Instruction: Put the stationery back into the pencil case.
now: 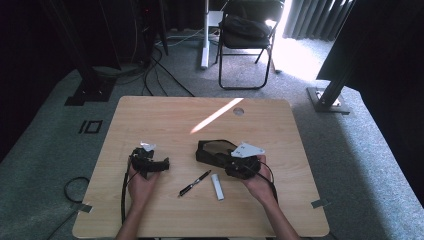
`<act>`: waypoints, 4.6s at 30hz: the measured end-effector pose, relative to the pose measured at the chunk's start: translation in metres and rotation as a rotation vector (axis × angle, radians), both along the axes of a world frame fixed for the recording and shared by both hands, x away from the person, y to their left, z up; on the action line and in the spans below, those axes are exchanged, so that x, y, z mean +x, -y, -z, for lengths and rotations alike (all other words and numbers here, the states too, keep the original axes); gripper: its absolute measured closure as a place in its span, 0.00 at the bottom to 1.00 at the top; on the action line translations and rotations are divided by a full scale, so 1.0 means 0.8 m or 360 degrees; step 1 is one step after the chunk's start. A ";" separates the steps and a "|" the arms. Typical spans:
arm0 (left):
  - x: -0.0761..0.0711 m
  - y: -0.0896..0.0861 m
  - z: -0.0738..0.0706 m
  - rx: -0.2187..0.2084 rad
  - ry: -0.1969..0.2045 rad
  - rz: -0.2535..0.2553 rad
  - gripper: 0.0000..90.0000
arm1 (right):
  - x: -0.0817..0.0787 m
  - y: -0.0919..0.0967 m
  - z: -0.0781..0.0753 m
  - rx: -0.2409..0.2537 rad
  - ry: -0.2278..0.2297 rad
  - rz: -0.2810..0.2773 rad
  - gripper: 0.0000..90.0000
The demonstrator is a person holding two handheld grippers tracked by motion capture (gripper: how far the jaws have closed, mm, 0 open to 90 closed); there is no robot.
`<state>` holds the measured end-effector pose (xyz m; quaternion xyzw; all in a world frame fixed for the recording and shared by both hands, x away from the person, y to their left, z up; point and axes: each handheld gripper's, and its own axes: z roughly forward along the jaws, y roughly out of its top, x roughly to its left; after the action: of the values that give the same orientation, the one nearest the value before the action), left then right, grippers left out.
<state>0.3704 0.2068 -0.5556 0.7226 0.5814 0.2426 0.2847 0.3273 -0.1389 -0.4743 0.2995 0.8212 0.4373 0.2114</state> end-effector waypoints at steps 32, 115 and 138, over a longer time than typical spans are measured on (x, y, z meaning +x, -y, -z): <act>0.000 0.000 0.000 0.0000 0.0000 0.0000 0.01 | -0.019 -0.015 0.021 -0.0046 -0.0031 -0.0076 0.57; 0.000 0.000 0.000 0.0000 0.0000 0.0000 0.01 | -0.048 -0.019 0.091 -0.0269 -0.0284 -0.0104 0.69; 0.000 0.000 0.000 0.0001 -0.0001 0.0001 0.01 | -0.041 -0.010 0.091 -0.0272 -0.0346 -0.0156 0.79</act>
<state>0.3704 0.2069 -0.5556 0.7229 0.5811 0.2426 0.2843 0.2947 -0.1309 -0.5470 0.2855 0.8871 0.3405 0.1245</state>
